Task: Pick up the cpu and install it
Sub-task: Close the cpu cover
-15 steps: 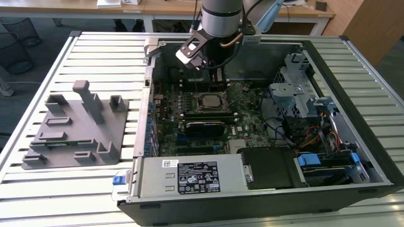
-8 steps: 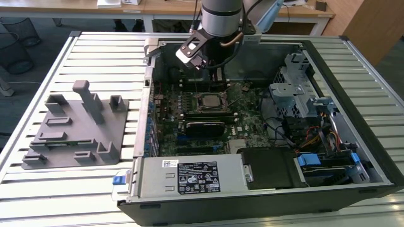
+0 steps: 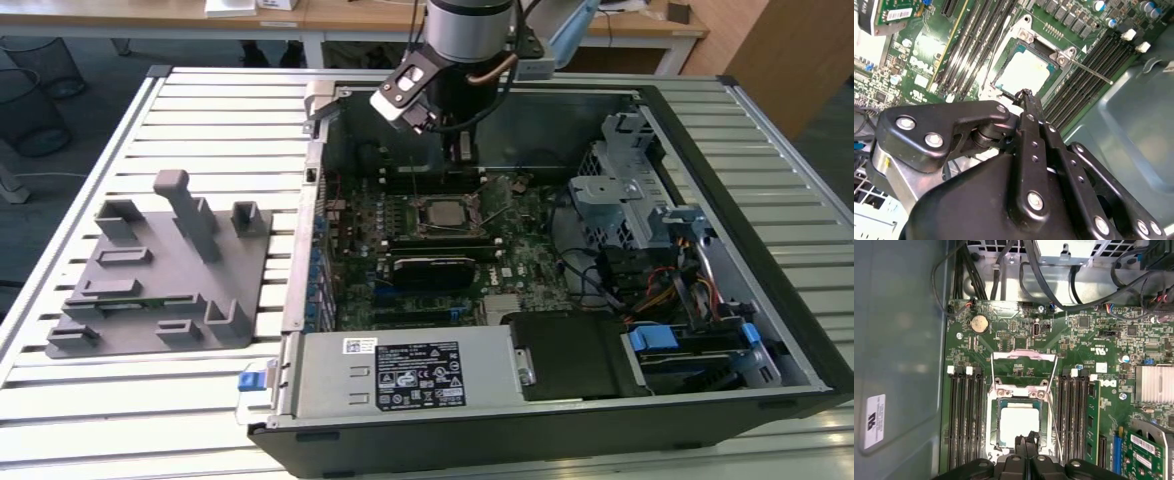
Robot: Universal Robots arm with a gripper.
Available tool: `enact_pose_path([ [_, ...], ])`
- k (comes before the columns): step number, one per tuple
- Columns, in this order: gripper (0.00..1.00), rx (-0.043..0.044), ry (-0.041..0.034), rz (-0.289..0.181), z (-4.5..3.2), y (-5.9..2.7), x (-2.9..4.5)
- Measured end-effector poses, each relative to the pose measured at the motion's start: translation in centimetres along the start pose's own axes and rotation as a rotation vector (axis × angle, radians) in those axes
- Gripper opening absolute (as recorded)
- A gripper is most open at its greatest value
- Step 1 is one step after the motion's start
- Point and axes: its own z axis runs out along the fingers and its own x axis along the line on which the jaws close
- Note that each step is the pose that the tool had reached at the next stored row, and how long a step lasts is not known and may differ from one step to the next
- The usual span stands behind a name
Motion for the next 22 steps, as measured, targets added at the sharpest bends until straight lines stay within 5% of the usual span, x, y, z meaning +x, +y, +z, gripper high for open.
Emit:
enact_pose_path([
  [17,0.11,-0.0001,0.0,0.0,-0.31,1.09,-0.61],
  [22,0.11,0.0006,0.0,0.0,-0.25,2.48,-0.65],
])
